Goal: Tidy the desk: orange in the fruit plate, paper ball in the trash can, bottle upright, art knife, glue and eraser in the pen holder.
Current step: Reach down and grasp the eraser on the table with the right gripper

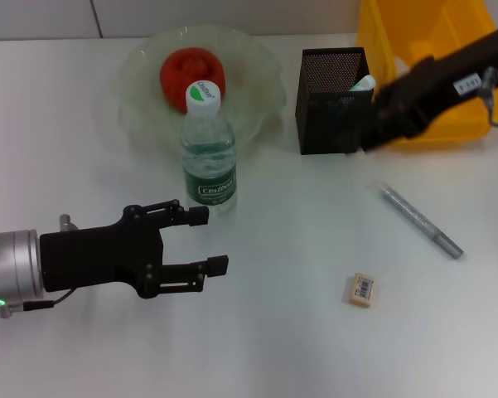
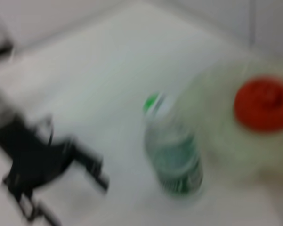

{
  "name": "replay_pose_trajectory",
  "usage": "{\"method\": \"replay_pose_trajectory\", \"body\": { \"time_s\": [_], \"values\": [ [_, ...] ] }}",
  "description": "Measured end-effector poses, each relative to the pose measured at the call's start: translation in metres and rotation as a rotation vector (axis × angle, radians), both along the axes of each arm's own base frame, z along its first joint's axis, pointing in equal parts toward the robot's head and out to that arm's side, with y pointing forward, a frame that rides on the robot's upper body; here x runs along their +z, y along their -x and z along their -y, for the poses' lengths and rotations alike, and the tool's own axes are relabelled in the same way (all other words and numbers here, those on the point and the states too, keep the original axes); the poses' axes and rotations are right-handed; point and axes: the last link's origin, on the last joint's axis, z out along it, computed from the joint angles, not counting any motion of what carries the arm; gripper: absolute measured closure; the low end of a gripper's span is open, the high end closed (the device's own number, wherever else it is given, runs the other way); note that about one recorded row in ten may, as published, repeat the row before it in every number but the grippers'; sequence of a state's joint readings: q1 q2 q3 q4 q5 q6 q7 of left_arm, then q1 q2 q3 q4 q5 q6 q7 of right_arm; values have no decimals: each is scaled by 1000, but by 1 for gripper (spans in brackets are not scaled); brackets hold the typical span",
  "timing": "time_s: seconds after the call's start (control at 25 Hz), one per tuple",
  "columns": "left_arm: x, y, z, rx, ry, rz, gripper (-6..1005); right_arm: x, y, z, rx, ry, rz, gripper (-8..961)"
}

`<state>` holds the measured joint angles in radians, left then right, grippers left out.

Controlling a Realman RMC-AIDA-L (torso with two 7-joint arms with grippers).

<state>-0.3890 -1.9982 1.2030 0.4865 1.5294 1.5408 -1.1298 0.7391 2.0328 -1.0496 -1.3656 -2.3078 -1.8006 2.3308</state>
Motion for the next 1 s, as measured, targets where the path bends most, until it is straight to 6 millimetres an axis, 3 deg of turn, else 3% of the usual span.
{"method": "replay_pose_trajectory", "body": {
  "time_s": [0.16, 0.4, 0.68, 1.0],
  "values": [
    [-1, -1, -1, 1, 8, 1, 202, -15, 8, 7, 11, 82, 167, 373],
    [-2, -1, 0, 7, 9, 1, 202, -60, -9, 15, -33, 156, 381, 373],
    [-2, -1, 0, 10, 8, 0, 202, -87, -27, 23, -53, 216, 444, 373],
    [-3, -1, -1, 10, 6, -2, 202, -103, -35, 31, -34, 255, 471, 373]
  ]
}}
